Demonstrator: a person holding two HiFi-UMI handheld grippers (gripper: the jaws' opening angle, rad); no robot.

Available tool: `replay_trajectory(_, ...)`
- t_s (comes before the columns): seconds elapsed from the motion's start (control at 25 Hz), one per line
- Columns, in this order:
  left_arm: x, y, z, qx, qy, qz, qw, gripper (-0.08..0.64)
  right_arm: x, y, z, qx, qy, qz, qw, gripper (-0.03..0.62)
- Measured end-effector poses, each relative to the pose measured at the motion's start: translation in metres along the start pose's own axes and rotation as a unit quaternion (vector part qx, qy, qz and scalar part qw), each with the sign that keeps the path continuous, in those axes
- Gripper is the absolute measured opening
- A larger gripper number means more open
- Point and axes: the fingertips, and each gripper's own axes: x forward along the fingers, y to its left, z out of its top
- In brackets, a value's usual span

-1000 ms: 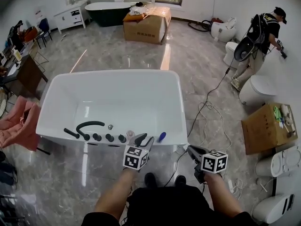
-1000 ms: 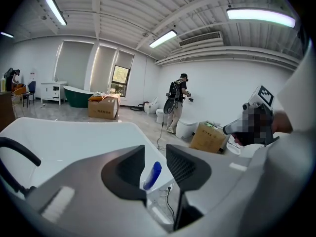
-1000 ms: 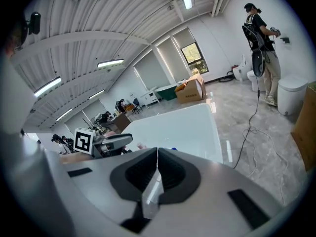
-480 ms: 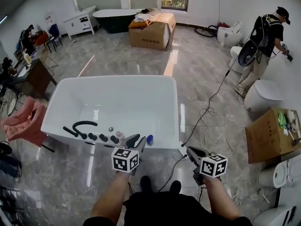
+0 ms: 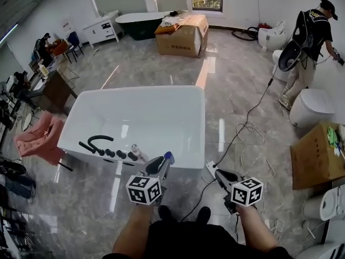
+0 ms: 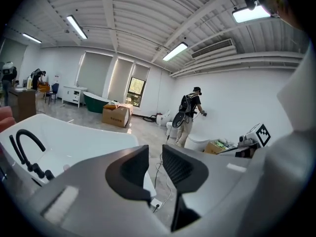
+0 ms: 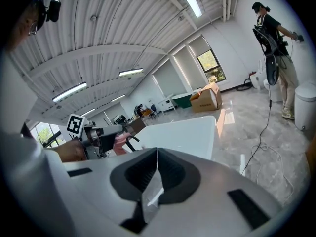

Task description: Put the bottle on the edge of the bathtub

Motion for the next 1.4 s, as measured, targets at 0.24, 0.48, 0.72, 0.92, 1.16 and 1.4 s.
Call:
replay_trajectory(0.24,-0.017,0.006,0.002,0.091,0.015,0.004,0.9957,0.051,0.010,-0.003,0.013,-0.018,-0.009,-0.008,1.000,0.012)
replay_trajectory(0.48,-0.038,0.032,0.017,0.150,0.004,0.015,0.9886,0.048,0.035,0.034,0.039,-0.052,-0.033,0.010,0.998,0.012)
replay_trajectory(0.72,-0.051,0.045,0.046,0.179,-0.030,0.007,0.9834,0.049,0.045,0.065,0.070,-0.075,-0.057,0.023,0.995,0.012)
replay_trajectory(0.92,-0.062,0.052,0.043,0.173,-0.017,-0.011,0.9847,0.049,0.046,0.078,0.082,-0.095,-0.076,0.013,0.992,0.012)
replay_trajectory(1.16,-0.070,0.063,0.050,0.179,-0.034,-0.012,0.9832,0.018,0.048,0.086,0.095,-0.107,-0.105,0.009,0.989,0.011)
replay_trajectory(1.4,-0.071,0.068,0.056,0.174,-0.058,0.011,0.9830,0.016,0.052,0.094,0.086,-0.106,-0.110,0.012,0.988,0.011)
